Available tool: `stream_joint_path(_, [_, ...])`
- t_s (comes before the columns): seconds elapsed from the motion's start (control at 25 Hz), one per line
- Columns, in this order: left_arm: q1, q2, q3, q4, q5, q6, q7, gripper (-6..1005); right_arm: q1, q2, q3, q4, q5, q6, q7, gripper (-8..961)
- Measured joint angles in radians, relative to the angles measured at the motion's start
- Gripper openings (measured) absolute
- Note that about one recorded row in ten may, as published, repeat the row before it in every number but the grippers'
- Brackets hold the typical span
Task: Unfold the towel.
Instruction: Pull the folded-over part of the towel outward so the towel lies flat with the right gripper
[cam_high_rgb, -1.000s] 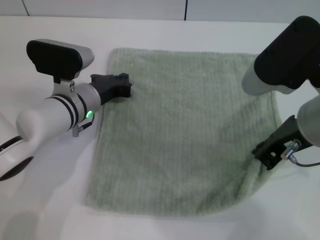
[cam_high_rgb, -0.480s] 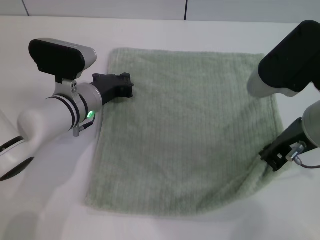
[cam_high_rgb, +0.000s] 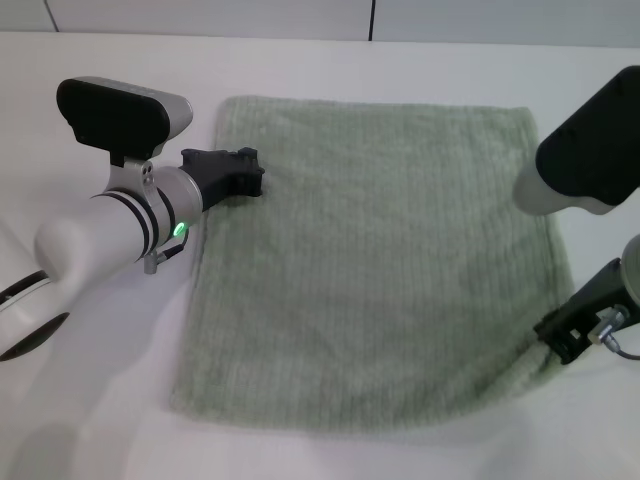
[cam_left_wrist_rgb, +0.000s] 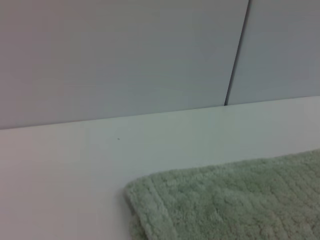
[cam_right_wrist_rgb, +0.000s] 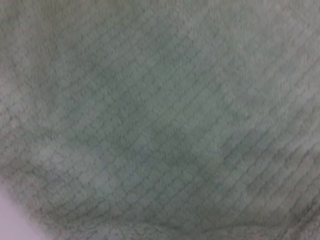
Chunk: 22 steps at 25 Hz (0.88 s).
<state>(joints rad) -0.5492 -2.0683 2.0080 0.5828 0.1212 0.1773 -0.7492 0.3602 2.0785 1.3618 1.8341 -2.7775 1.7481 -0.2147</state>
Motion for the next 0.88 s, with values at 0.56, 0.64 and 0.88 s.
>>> stream_joint_path(0.56, [0.0, 0.001, 0.0, 0.014, 0.002, -0.013, 0.001, 15, -0.045, 0.001, -0.051, -0.005, -0.001, 0.009, 0.0, 51])
stream_joint_path(0.64, [0.0, 0.001, 0.0, 0.014, 0.002, -0.013, 0.001, 15, -0.049, 0.001, -0.056, -0.008, -0.001, 0.009, 0.0, 51])
stream_joint_path(0.88, [0.002, 0.001, 0.0, 0.02, 0.002, -0.013, 0.001, 15, -0.055, 0.002, -0.074, -0.013, -0.002, 0.011, 0.0, 55])
